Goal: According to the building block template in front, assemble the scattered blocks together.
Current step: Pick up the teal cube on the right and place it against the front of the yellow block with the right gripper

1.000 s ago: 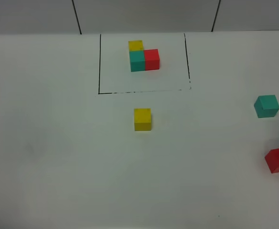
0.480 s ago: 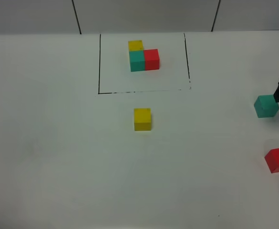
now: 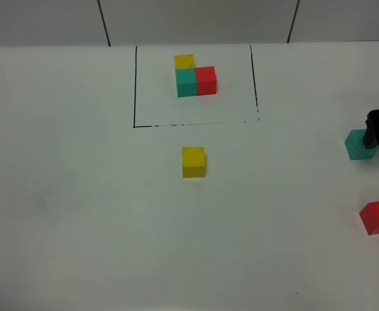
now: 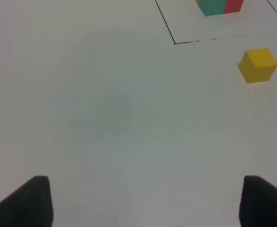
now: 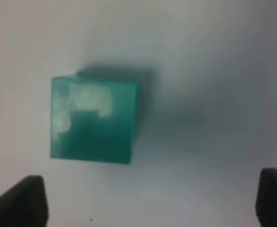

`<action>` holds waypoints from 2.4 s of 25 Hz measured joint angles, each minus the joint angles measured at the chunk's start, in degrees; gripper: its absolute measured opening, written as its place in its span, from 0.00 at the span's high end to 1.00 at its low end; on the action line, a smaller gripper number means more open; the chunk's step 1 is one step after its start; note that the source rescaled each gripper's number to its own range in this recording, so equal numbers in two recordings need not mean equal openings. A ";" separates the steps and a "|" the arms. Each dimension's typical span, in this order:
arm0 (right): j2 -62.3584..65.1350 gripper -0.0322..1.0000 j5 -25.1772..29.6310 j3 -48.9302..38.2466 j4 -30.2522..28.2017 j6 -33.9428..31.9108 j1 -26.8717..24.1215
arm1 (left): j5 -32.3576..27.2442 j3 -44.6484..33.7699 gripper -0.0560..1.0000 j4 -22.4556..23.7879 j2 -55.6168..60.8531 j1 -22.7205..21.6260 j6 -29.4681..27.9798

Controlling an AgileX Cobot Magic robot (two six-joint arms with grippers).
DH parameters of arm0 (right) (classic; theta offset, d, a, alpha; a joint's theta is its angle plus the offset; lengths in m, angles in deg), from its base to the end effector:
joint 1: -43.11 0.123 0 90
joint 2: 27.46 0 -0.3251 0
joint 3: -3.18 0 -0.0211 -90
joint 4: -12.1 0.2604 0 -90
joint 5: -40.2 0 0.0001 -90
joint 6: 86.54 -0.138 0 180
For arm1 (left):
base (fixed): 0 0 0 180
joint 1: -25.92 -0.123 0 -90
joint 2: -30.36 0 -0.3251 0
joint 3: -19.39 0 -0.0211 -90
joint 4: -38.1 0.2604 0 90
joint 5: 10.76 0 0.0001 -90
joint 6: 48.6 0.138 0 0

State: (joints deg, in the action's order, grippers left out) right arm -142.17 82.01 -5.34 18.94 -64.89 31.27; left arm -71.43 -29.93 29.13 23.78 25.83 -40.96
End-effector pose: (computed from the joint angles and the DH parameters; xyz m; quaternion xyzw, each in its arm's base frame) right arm 0.3949 -0.0716 0.1605 -0.0459 0.9894 0.0059 0.1375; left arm 0.0034 -0.0188 0.2631 0.0591 0.8460 -0.0426 0.5282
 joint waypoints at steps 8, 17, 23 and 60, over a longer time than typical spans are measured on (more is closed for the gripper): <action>-0.67 0.00 -0.94 0.44 -0.35 -2.52 3.70 | 0.00 0.00 0.09 0.00 -0.04 0.00 0.00; -3.83 0.00 -1.18 2.36 -6.14 -10.04 4.26 | 0.00 0.00 0.09 0.00 -0.04 0.00 0.00; -4.69 0.00 -1.13 2.36 -6.07 -10.04 4.88 | 0.00 0.00 0.09 0.00 -0.04 0.00 0.00; -0.72 0.96 1.16 2.90 -8.31 -20.00 6.17 | 0.00 0.00 0.09 0.00 -0.04 0.00 0.00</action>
State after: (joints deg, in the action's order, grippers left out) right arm -142.90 83.17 -2.44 10.63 -84.89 37.44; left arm -71.43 -29.93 29.13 23.74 25.83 -40.96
